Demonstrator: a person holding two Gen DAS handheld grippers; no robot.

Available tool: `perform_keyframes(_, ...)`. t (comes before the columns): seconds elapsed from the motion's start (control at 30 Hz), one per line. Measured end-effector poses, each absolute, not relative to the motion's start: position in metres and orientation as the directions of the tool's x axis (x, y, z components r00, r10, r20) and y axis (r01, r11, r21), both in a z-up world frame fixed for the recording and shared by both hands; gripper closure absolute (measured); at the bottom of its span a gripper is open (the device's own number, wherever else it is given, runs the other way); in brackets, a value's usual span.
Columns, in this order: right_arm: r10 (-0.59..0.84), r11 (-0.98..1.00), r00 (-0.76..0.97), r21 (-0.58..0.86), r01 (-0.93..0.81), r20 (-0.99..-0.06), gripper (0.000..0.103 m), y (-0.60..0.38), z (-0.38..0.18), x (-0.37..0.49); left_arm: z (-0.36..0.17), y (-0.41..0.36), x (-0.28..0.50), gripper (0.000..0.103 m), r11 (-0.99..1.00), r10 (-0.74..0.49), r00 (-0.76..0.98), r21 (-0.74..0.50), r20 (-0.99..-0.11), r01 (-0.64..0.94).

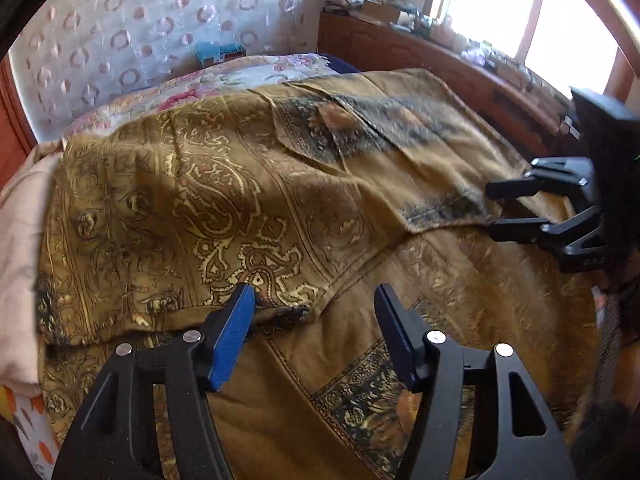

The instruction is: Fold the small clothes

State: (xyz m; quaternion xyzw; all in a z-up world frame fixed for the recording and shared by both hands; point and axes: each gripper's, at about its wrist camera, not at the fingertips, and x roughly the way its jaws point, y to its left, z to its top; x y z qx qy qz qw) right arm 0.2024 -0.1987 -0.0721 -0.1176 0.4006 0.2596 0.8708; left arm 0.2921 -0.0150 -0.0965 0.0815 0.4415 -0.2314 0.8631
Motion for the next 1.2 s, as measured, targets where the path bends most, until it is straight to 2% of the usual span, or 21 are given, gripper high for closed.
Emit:
perform_keyframes(0.07, 0.324, 0.836, 0.556, -0.043, -0.547, -0.765, 0.062, -0.195, -0.081, 0.197, -0.097, -0.021, 0.292, 0.044, 0.881, -0.297, 0.52, -0.019, -0.801, 0.474)
perform_keyframes(0.1, 0.307, 0.84, 0.575, -0.068, -0.538, -0.758, 0.066, -0.194, -0.081, 0.196, -0.097, -0.023, 0.293, 0.055, 0.883, -0.275, 0.528, 0.006, -0.803, 0.469)
perform_keyframes(0.13, 0.308, 0.842, 0.58, -0.068, -0.536, -0.754, 0.075, -0.195, -0.083, 0.196, -0.097, -0.024, 0.294, 0.068, 0.881, -0.269, 0.531, 0.017, -0.804, 0.472)
perform_keyframes(0.17, 0.315, 0.845, 0.58, -0.057, -0.532, -0.751, 0.083, -0.195, -0.083, 0.198, -0.096, -0.025, 0.295, 0.075, 0.877, -0.284, 0.529, 0.007, -0.8, 0.481)
perform_keyframes(0.2, 0.306, 0.852, 0.588, -0.06, -0.52, -0.748, 0.094, -0.196, -0.084, 0.2, -0.094, -0.025, 0.295, 0.092, 0.881, -0.269, 0.545, 0.025, -0.794, 0.472)
perform_keyframes(0.23, 0.309, 0.854, 0.594, -0.059, -0.517, -0.743, 0.094, -0.197, -0.083, 0.2, -0.093, -0.026, 0.293, 0.095, 0.881, -0.265, 0.546, 0.031, -0.795, 0.472)
perform_keyframes(0.37, 0.329, 0.856, 0.612, -0.046, -0.514, -0.719, 0.096, -0.206, -0.08, 0.192, -0.081, -0.025, 0.27, 0.097, 0.868, -0.289, 0.556, 0.032, -0.779, 0.495)
perform_keyframes(0.73, 0.41, 0.839, 0.646, -0.012, -0.544, -0.644, 0.096, -0.229, -0.04, 0.085, -0.022, -0.024, 0.146, 0.097, 0.842, -0.38, 0.624, 0.024, -0.683, 0.539)
perform_keyframes(0.97, 0.442, 0.829, 0.631, 0.021, -0.559, -0.637, 0.096, -0.241, -0.044, 0.014, -0.038, -0.022, 0.097, 0.097, 0.86, -0.386, 0.617, -0.024, -0.686, 0.51)
perform_keyframes(1.2, 0.443, 0.839, 0.585, 0.083, -0.538, -0.679, 0.096, -0.246, -0.075, -0.003, -0.065, -0.023, 0.082, 0.097, 0.867, -0.408, 0.568, -0.108, -0.715, 0.487)
